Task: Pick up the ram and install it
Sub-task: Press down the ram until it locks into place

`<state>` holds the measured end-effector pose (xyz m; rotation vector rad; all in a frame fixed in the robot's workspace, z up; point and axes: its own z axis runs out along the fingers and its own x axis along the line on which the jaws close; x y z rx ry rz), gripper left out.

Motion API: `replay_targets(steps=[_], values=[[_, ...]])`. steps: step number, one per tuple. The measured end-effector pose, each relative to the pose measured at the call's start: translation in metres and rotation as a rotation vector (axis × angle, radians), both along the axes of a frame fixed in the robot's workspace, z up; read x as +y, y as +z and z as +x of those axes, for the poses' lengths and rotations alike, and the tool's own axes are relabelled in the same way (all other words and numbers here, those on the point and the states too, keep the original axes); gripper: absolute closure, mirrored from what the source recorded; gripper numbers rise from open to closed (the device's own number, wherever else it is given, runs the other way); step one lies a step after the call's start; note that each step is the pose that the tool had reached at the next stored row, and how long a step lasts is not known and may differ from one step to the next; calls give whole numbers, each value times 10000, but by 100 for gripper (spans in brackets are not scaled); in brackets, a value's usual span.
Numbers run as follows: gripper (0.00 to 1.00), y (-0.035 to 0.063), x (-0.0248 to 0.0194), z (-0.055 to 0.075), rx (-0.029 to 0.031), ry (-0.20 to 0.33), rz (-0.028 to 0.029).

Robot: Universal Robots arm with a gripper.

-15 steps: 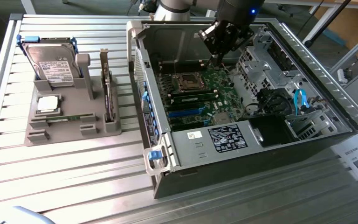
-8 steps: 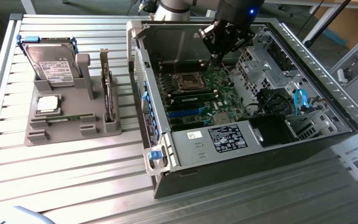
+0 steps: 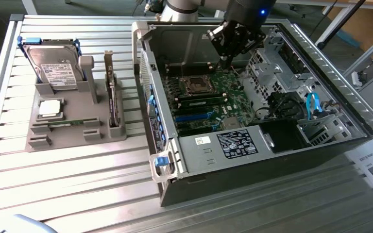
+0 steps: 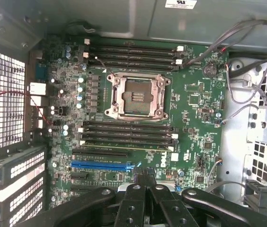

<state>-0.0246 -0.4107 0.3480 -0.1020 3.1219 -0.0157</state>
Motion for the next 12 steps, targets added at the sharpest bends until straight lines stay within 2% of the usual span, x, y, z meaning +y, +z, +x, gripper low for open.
replay_targets(steps=[2,12], values=[[90,0,0,5,22,0,0],[90,-2,3,-27,23,-1,-2]])
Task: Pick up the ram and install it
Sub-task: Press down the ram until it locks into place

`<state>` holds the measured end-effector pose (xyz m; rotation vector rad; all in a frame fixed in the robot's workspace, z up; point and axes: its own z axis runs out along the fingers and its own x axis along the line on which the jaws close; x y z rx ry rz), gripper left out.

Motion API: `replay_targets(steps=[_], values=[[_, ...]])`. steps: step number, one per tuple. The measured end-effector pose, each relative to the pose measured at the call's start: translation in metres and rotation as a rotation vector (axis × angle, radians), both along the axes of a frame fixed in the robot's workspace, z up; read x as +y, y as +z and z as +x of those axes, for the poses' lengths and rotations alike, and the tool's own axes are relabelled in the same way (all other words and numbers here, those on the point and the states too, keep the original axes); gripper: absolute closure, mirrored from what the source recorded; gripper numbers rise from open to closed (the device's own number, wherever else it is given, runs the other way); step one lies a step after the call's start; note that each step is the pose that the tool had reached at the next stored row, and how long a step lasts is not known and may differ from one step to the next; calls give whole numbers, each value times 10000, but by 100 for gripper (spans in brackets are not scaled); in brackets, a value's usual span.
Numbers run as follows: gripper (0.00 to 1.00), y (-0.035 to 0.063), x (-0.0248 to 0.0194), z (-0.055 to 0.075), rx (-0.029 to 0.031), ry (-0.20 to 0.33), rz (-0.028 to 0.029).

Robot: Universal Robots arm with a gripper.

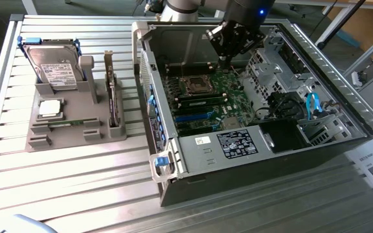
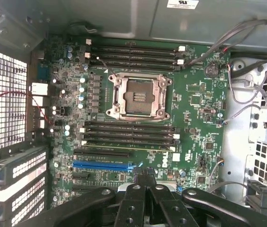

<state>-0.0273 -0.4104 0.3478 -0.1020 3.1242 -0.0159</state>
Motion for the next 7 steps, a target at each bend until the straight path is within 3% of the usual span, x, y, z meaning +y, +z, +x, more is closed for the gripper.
replay_targets(steps=[7], values=[[90,-2,0,-15,0,-1,2]])
